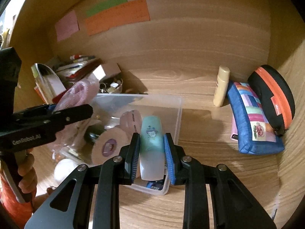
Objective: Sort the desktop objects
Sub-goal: 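Carry the green tube and pink rope bag over the clear box and lower them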
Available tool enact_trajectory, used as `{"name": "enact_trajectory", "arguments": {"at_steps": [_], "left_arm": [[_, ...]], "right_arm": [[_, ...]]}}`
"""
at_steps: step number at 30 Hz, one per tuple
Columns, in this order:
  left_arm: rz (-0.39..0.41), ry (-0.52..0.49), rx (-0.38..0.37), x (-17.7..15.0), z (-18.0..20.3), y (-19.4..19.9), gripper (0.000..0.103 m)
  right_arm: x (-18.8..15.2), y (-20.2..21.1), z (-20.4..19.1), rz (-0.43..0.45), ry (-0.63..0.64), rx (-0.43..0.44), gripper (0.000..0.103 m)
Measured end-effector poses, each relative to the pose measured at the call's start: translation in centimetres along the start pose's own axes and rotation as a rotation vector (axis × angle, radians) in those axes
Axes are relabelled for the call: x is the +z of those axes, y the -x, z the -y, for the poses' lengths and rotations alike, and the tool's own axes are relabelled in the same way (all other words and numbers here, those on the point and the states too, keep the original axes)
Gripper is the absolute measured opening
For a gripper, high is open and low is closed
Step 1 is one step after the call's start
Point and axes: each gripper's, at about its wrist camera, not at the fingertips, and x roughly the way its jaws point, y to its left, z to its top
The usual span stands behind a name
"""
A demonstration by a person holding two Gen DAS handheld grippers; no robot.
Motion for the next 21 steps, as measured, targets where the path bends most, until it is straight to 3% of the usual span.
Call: {"name": "enact_trajectory", "arguments": {"at_steps": [10, 21], "left_arm": [[-0.047, -0.025, 0.039, -0.7, -0.2, -2.3, 0.058], [-0.051, -0.035, 0.055, -0.9, 0.1, -2.3, 0.061]], "right_arm": [[-0.6, -1.7, -0.9, -0.027, 0.048, -0.038, 0.023], [-0.6, -1.8, -1.9, -0.026, 0.078, -0.087, 0.023]]}}
